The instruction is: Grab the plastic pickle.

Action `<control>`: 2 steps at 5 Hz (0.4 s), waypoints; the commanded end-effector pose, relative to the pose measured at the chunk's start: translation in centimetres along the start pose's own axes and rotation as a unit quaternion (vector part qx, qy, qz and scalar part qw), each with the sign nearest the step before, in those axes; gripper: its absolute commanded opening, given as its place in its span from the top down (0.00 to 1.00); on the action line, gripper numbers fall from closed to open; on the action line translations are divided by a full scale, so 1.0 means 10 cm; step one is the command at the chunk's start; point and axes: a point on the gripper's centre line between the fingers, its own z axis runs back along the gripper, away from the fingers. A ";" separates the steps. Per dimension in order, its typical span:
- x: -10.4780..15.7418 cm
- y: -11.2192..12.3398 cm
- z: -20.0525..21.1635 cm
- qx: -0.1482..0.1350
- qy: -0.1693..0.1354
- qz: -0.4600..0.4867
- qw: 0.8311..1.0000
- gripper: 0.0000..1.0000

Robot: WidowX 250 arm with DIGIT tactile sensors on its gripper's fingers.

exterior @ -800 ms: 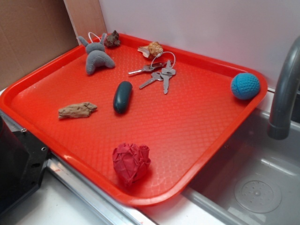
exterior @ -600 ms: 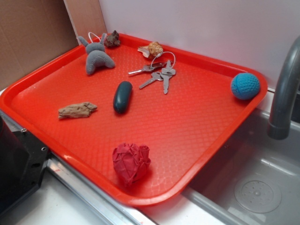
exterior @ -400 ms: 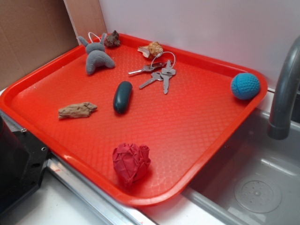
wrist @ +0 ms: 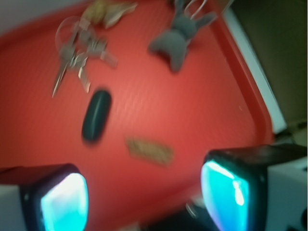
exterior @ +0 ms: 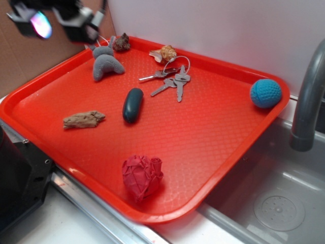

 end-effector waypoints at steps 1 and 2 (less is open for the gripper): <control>0.24 -0.15 -0.74 -0.058 0.017 0.075 0.995 0.00; 0.23 -0.24 -1.02 -0.037 0.035 0.070 0.996 0.00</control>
